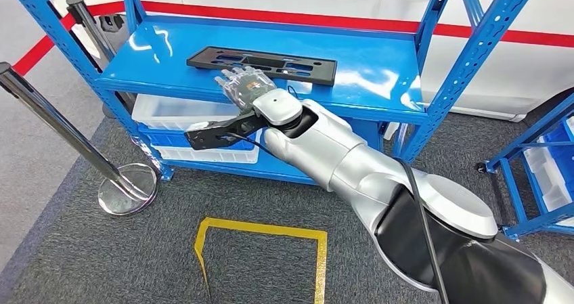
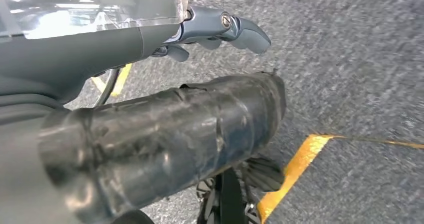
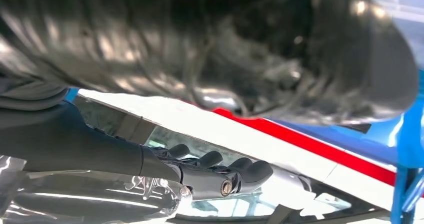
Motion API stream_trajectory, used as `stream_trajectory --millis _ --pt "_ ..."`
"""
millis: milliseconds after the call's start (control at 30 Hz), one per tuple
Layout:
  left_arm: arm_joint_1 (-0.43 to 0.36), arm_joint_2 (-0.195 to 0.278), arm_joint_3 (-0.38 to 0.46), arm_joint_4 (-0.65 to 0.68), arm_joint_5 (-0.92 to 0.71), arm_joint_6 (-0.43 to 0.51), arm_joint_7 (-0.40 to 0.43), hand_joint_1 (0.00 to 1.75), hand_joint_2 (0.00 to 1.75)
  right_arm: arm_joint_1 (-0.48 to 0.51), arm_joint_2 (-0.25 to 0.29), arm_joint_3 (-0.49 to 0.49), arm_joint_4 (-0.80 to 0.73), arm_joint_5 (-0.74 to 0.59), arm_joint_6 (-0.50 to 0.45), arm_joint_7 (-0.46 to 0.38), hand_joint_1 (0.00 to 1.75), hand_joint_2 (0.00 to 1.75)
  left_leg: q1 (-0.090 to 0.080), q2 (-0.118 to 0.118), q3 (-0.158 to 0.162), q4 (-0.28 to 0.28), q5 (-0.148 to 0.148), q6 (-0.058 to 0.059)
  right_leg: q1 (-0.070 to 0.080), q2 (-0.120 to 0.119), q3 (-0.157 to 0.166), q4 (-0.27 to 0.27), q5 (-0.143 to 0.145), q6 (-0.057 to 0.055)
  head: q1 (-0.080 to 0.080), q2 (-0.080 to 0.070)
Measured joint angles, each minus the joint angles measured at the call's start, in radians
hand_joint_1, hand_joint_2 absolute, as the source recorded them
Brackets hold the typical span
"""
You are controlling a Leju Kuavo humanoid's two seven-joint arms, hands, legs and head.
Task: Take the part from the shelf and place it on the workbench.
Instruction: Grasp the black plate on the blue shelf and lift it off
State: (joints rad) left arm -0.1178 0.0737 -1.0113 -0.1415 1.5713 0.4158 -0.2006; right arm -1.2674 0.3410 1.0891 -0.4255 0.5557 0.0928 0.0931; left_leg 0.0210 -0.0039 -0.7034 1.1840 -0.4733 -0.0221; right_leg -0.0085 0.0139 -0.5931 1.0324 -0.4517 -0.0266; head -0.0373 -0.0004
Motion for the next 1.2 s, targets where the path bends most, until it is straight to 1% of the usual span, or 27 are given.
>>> stream_trajectory --millis 33,67,100,200,233,267,300,367,400,433,467,500,567,600,633,700,767,800,833,900,933,967,1000,1067,1100,1133,1200 --pt "0.0 0.0 0.0 0.0 0.0 0.0 0.0 0.0 0.0 -0.001 0.0 0.0 0.0 0.0 -0.001 0.0 0.0 0.0 -0.001 0.0 0.027 -0.062 0.03 0.001 0.001 0.001 0.005 0.001 -0.006 0.004 0.0 0.0" --pt "-0.001 0.0 0.0 0.0 0.0 0.0 0.0 0.0 0.0 -0.003 0.0 0.0 0.0 0.0 -0.002 0.0 0.0 0.0 -0.003 0.0 0.049 -0.111 0.047 0.004 0.003 0.001 0.007 0.003 -0.011 0.008 0.0 0.0" --pt "-0.002 0.0 0.0 0.0 0.0 0.0 0.0 0.0 0.0 -0.004 0.0 0.0 -0.001 0.0 -0.004 0.0 0.0 0.0 -0.006 -0.001 0.061 -0.141 0.051 0.008 0.004 0.002 0.008 0.003 -0.013 0.013 0.001 0.0" --pt "-0.004 0.0 0.0 0.0 0.0 0.001 0.0 0.0 0.0 -0.006 0.0 0.0 -0.002 -0.001 -0.006 0.0 0.0 0.0 -0.007 -0.003 0.067 -0.155 0.043 0.022 0.006 0.001 0.006 0.003 -0.018 0.025 0.003 0.0" --pt "-0.003 0.0 0.0 0.0 0.0 0.001 0.0 0.0 0.0 -0.006 0.0 0.0 -0.002 -0.001 -0.007 0.001 0.0 0.0 -0.006 -0.003 0.071 -0.156 0.042 0.028 0.006 -0.001 0.002 0.014 -0.027 0.029 0.003 0.0" --pt "-0.003 0.0 0.0 0.0 0.0 0.001 0.0 0.0 0.0 -0.007 0.0 0.0 -0.002 -0.001 -0.008 0.001 0.0 0.0 -0.004 -0.002 0.076 -0.159 0.041 0.033 0.006 -0.003 -0.01 0.043 -0.042 0.033 0.004 0.0" --pt "-0.002 0.0 0.0 0.0 0.0 0.002 0.001 0.0 0.0 -0.008 0.0 0.0 -0.002 -0.001 -0.008 0.001 0.0 0.0 -0.004 -0.002 0.081 -0.161 0.039 0.039 0.006 -0.005 -0.034 0.092 -0.065 0.037 0.006 0.0" --pt "-0.002 0.0 0.0 0.0 0.0 0.004 0.001 0.0 0.0 -0.008 -0.001 0.0 -0.002 -0.002 -0.009 0.002 0.0 0.0 -0.008 -0.001 0.086 -0.161 0.034 0.047 0.006 -0.008 -0.101 0.215 -0.112 0.041 0.008 0.0" --pt "-0.003 0.0 0.0 0.0 0.0 0.005 0.001 0.0 0.0 -0.007 -0.001 0.0 -0.002 -0.003 -0.009 0.003 0.0 0.0 -0.01 -0.002 0.088 -0.16 0.032 0.051 0.006 -0.008 -0.137 0.271 -0.127 0.04 0.008 0.0" --pt "-0.003 0.0 0.0 0.0 0.0 0.007 0.001 0.0 0.0 -0.005 -0.001 0.0 -0.002 -0.003 -0.009 0.003 0.0 0.0 -0.012 -0.002 0.091 -0.16 0.03 0.053 0.006 -0.008 -0.161 0.301 -0.127 0.039 0.008 0.0" --pt "-0.003 0.0 0.0 0.0 0.0 0.008 0.001 0.0 0.0 -0.004 -0.002 0.0 -0.002 -0.003 -0.009 0.004 0.0 0.0 -0.014 -0.003 0.094 -0.16 0.027 0.055 0.008 -0.008 -0.17 0.299 -0.109 0.034 0.008 0.0" --pt "-0.003 0.0 0.0 0.0 0.0 0.008 0.001 0.0 0.0 -0.004 -0.002 0.0 -0.002 -0.003 -0.009 0.004 0.0 0.0 -0.017 -0.004 0.099 -0.16 0.023 0.055 0.01 -0.008 -0.162 0.263 -0.075 0.028 0.008 0.0" --pt "-0.003 -0.001 0.0 0.0 0.0 0.009 0.001 0.0 0.0 -0.006 -0.002 0.0 -0.002 -0.003 -0.009 0.004 0.0 0.0 -0.02 -0.006 0.108 -0.16 0.016 0.054 0.02 -0.007 -0.105 0.126 0.007 0.009 0.007 0.0" --pt "-0.003 -0.002 0.0 0.0 0.0 0.009 0.002 0.0 0.0 -0.007 -0.002 0.0 -0.002 -0.003 -0.01 0.004 0.0 0.0 -0.022 -0.007 0.11 -0.16 0.014 0.052 0.025 -0.008 -0.076 0.063 0.031 0.0 0.007 0.0" --pt "-0.003 -0.002 0.0 0.0 0.0 0.009 0.002 0.0 0.0 -0.008 -0.002 0.0 -0.002 -0.003 -0.01 0.004 0.0 0.0 -0.022 -0.007 0.11 -0.16 0.012 0.05 0.028 -0.008 -0.057 0.023 0.041 -0.007 0.007 0.0" --pt "-0.003 -0.003 0.0 0.0 0.0 0.009 0.002 0.0 0.0 -0.009 -0.002 0.0 -0.002 -0.003 -0.01 0.004 0.0 0.0 -0.021 -0.006 0.111 -0.164 0.009 0.043 0.029 -0.007 -0.043 -0.005 0.04 -0.012 0.008 0.0" --pt "-0.003 -0.003 0.0 0.0 0.0 0.009 0.002 0.0 0.0 -0.01 -0.001 0.0 -0.003 -0.003 -0.011 0.005 0.0 0.0 -0.021 -0.005 0.11 -0.162 0.001 0.034 0.022 -0.006 -0.034 -0.02 0.043 -0.014 0.007 0.0" --pt "-0.003 -0.004 0.0 0.0 0.0 0.009 0.002 0.0 0.0 -0.011 -0.001 0.0 -0.004 -0.003 -0.011 0.005 0.0 0.0 -0.021 -0.004 0.105 -0.146 -0.012 0.03 0.019 -0.007 -0.028 -0.029 0.045 -0.015 0.006 0.0" --pt "-0.004 -0.004 0.0 0.0 0.0 0.009 0.002 0.0 0.0 -0.012 -0.001 0.0 -0.005 -0.003 -0.011 0.005 0.0 0.0 -0.02 -0.003 0.09 -0.111 -0.033 0.026 0.015 -0.007 -0.022 -0.036 0.046 -0.015 0.005 0.0" --pt "-0.005 -0.004 0.0 0.0 0.0 0.009 0.001 0.0 0.0 -0.011 0.0 0.0 -0.005 -0.004 -0.01 0.005 0.0 0.0 -0.015 -0.002 0.029 0.013 -0.085 0.016 0.015 -0.008 -0.016 -0.037 0.044 -0.017 0.004 0.0" --pt "-0.004 -0.003 0.0 0.0 0.0 0.009 0.001 0.0 0.0 -0.009 0.0 0.0 -0.005 -0.004 -0.009 0.005 0.0 0.0 -0.013 -0.002 -0.003 0.068 -0.1 0.011 0.014 -0.008 -0.015 -0.035 0.041 -0.017 0.004 0.0" --pt "-0.003 -0.003 0.0 0.0 0.0 0.009 0.001 0.0 0.0 -0.007 0.0 0.0 -0.005 -0.004 -0.008 0.005 0.0 0.0 -0.01 -0.002 -0.023 0.096 -0.097 0.005 0.012 -0.008 -0.014 -0.032 0.037 -0.017 0.004 0.0" --pt "-0.002 -0.003 0.0 0.0 0.0 0.009 0.001 0.0 0.0 -0.006 0.0 0.0 -0.005 -0.004 -0.008 0.005 0.0 0.0 -0.006 -0.001 -0.023 0.082 -0.072 0.0 0.01 -0.007 -0.013 -0.027 0.033 -0.014 0.004 0.0" --pt "-0.001 -0.002 0.0 0.0 0.0 0.009 0.001 0.0 0.0 -0.005 0.0 0.0 -0.005 -0.004 -0.007 0.006 0.0 0.0 0.002 0.0 0.021 -0.033 0.003 -0.011 0.003 -0.006 -0.01 -0.012 0.018 -0.004 0.004 0.0" --pt "-0.001 -0.002 0.0 0.0 0.0 0.009 0.0 0.0 0.0 -0.006 0.0 0.0 -0.005 -0.004 -0.006 0.007 0.0 0.0 0.002 0.0 0.046 -0.087 0.025 -0.015 0.003 -0.005 -0.01 -0.005 0.011 0.002 0.003 0.0" --pt "-0.003 -0.002 0.0 0.0 0.0 0.009 0.0 0.0 0.0 -0.007 0.0 0.0 -0.005 -0.004 -0.006 0.007 0.0 0.0 0.002 0.0 0.063 -0.125 0.035 -0.013 0.003 -0.005 -0.013 0.002 0.006 0.008 0.001 0.0" --pt "-0.004 -0.003 0.0 0.0 0.0 0.009 0.001 0.0 0.0 -0.007 0.0 0.0 -0.005 -0.005 -0.005 0.007 0.0 0.0 -0.001 -0.003 0.069 -0.141 0.029 -0.001 0.008 -0.004 -0.019 0.008 0.003 0.015 0.002 0.0"
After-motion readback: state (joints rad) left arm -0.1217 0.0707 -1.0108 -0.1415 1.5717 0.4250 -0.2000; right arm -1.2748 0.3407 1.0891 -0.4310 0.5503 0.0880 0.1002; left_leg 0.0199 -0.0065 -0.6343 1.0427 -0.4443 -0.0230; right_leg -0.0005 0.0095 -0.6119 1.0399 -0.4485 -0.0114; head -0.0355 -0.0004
